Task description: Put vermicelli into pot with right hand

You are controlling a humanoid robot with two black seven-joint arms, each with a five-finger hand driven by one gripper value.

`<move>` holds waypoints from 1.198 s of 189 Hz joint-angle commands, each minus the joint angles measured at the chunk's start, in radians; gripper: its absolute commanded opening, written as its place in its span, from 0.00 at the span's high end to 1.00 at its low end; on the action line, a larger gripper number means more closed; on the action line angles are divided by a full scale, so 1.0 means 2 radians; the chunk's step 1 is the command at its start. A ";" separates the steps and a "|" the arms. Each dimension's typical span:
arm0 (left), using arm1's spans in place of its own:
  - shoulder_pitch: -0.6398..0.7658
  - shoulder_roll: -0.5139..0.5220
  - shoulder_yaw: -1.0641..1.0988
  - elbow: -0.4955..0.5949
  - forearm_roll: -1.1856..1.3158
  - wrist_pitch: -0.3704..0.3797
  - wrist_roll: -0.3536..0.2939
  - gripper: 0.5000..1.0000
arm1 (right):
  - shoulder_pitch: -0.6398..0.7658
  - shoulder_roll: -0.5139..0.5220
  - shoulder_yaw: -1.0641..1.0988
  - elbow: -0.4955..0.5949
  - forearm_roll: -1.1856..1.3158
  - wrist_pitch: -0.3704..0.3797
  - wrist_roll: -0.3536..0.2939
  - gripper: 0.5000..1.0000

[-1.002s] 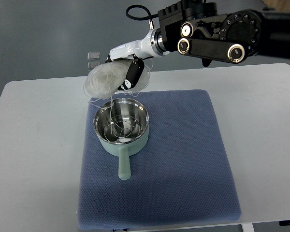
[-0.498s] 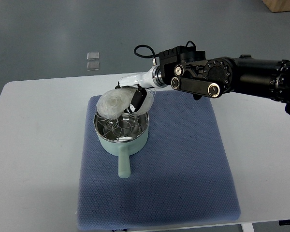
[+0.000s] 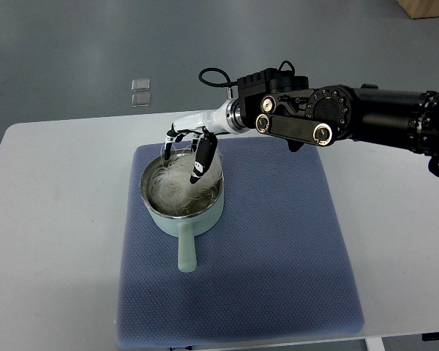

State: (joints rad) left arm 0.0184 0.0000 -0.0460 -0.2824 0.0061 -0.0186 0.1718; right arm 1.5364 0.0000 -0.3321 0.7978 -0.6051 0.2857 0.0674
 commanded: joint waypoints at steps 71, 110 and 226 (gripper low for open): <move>0.002 0.000 0.001 -0.001 0.000 0.000 0.000 0.00 | 0.000 -0.107 0.108 0.033 0.001 0.001 0.002 0.15; 0.002 0.000 0.001 -0.001 0.000 0.000 0.000 0.00 | -0.094 -0.167 0.262 0.032 0.001 -0.018 0.006 0.15; 0.002 0.000 0.001 -0.002 0.000 0.000 0.001 0.00 | -0.431 -0.061 0.787 0.015 0.048 -0.100 0.058 0.15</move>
State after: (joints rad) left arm 0.0231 0.0000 -0.0444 -0.2863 0.0061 -0.0182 0.1718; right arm 0.7274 -0.1520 1.1772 0.8289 -0.5799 0.0850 0.1520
